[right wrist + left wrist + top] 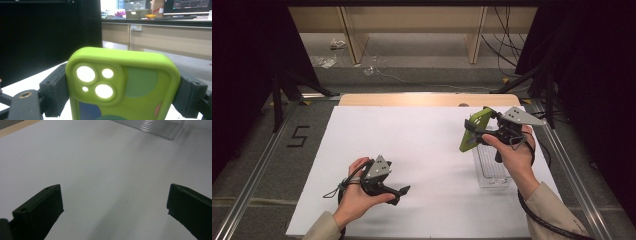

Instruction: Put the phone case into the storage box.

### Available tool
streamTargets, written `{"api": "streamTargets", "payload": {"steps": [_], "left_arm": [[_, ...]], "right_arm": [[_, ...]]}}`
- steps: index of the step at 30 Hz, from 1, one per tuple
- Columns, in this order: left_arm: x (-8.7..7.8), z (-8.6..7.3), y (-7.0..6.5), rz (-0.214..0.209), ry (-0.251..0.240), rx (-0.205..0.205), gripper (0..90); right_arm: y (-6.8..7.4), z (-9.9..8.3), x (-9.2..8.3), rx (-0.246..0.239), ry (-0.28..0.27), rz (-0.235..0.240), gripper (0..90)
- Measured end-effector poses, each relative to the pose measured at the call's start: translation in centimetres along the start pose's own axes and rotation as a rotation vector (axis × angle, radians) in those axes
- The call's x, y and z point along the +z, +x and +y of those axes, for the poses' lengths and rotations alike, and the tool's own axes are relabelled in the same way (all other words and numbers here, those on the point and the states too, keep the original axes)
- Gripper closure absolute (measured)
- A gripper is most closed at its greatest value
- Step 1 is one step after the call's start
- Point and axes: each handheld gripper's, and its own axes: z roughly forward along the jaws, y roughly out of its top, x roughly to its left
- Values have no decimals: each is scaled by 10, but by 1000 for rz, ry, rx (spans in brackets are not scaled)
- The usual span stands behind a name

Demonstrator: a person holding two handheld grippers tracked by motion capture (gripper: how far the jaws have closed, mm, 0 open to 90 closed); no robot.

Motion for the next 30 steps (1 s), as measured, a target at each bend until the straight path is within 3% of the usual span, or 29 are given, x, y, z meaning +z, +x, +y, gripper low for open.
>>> {"api": "streamTargets", "payload": {"steps": [30], "left_arm": [[0,-2,2,5,1,-8,0]], "right_arm": [[-20,4,-10,11,-11,-65,166]]}}
